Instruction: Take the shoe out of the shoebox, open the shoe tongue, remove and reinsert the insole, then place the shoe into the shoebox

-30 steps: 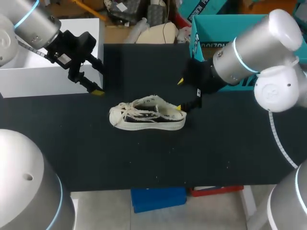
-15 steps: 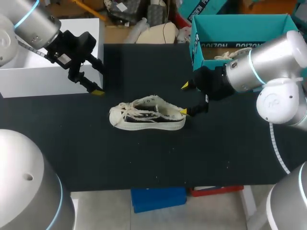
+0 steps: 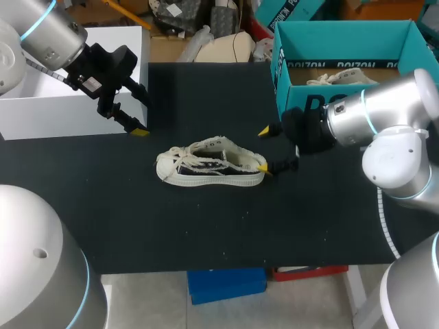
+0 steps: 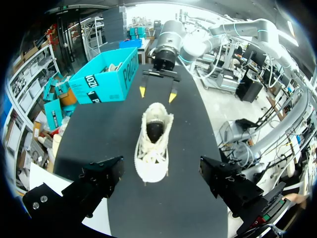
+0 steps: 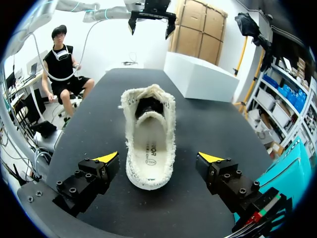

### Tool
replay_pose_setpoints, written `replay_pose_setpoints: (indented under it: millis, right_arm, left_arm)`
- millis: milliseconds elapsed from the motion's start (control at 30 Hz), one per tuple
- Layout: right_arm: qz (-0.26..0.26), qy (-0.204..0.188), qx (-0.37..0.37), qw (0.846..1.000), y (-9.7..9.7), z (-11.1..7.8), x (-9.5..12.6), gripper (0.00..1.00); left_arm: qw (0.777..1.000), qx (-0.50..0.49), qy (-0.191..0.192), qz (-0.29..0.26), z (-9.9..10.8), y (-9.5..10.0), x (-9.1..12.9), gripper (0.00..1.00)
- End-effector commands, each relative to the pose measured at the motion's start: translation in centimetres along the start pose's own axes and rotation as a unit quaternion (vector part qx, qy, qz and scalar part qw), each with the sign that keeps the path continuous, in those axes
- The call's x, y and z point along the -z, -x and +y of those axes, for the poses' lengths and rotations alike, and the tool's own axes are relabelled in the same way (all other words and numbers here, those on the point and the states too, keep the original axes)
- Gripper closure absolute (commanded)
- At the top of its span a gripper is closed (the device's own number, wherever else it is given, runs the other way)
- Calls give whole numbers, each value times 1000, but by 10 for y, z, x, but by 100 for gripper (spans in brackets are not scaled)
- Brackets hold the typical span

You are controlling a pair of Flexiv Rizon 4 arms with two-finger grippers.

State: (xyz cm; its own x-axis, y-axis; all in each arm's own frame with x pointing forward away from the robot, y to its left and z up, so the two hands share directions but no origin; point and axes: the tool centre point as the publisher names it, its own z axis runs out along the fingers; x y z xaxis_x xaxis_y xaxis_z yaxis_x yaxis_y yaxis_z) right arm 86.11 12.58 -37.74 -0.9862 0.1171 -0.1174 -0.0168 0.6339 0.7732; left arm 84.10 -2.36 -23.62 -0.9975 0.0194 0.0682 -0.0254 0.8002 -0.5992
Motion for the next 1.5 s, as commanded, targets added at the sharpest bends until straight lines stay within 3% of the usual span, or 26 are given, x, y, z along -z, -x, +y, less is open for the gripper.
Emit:
replay_pose_setpoints:
  millis: [33, 800, 1500]
  right_arm:
    - [2, 14, -4, 1000, 3, -7, -12, 0]
    - [22, 43, -26, 998, -4, -18, -50, 0]
    - [47, 59, -47, 996, -17, -30, -66, 0]
  left_arm:
    - [1000, -1, -1, -1, 1, 0, -1, 0]
    - [1000, -1, -1, -1, 1, 0, -1, 0]
    - [1000, -1, -1, -1, 1, 0, -1, 0]
